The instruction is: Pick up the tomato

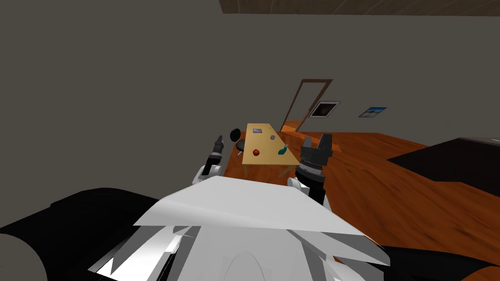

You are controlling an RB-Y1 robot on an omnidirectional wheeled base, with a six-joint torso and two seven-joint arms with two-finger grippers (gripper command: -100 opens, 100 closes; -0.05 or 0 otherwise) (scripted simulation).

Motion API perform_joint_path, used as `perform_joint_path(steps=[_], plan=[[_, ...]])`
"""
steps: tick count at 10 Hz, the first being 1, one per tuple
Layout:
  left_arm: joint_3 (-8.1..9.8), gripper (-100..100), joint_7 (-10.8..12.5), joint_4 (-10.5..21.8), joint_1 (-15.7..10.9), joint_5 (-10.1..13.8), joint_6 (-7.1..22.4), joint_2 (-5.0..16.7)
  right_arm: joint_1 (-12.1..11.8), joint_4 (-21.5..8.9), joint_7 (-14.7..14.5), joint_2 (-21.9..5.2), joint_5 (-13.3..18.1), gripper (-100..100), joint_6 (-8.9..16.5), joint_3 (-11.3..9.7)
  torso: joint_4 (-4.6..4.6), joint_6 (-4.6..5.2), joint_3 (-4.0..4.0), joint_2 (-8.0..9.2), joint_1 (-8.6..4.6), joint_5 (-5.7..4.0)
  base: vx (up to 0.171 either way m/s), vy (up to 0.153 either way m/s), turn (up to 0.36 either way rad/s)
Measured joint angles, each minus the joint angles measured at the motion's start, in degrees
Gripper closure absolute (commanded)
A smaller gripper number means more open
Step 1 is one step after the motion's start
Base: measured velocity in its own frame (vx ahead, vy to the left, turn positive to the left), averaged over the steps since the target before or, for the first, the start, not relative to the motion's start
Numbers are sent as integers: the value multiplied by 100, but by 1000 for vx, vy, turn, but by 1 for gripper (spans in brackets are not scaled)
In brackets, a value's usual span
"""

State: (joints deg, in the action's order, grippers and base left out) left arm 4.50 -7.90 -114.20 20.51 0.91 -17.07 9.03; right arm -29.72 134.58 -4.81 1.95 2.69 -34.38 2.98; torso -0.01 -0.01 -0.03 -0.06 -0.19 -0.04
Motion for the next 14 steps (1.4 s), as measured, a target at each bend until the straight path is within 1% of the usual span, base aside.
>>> perform_joint_path(steps=[2, 3, 5, 8, 9, 10, 11, 12, 14], plan=[[63, -100, 29, 224, -149, 51, 173, -33, 0, 0, 0, 0, 0, 0, 0, 0, -1, 0, -3, -5, 1, 0, 16, -47, 148], [112, -100, 55, 437, -272, 88, 225, -33, 0, 0, 0, 0, 0, 0, 0, 0, -1, 0, -2, -4, 2, 1, 9, -48, 117], [189, -100, 98, 633, -440, 153, 473, -65, 0, 0, 0, 0, 0, 0, 0, 0, 0, 0, -1, -2, 2, 0, 10, -45, 169], [300, -100, 150, 1143, -749, 237, 736, -156, 0, 0, 0, 0, 0, 0, 0, 0, -1, 1, -1, -2, -2, 0, 8, -59, 127], [349, -100, 161, 1271, -886, 261, 895, -195, 0, 0, 0, 0, 0, 0, 0, 0, 0, 2, -2, -3, -6, -1, 6, -82, 117], [408, -100, 195, 1488, -1021, 303, 993, -190, 0, 0, 0, 0, 0, 0, 0, 0, -1, 1, -2, -3, -10, -2, 11, -85, 91], [455, -100, 248, 1590, -1064, 351, 1105, -178, 0, 0, 0, 0, 0, 0, 0, 0, -1, 2, -2, -3, -11, -3, 9, -89, 65], [514, -100, 289, 1744, -1191, 387, 1228, -183, 0, 0, 0, 0, 0, 0, 0, -1, -1, 3, -2, -4, -14, -3, 2, -63, 25], [570, -100, 342, 2027, -1299, 433, 1287, -177, 1, 0, 0, 0, 0, 0, 0, 0, 0, 2, 0, 0, -2, -1, -2, -71, 28]])
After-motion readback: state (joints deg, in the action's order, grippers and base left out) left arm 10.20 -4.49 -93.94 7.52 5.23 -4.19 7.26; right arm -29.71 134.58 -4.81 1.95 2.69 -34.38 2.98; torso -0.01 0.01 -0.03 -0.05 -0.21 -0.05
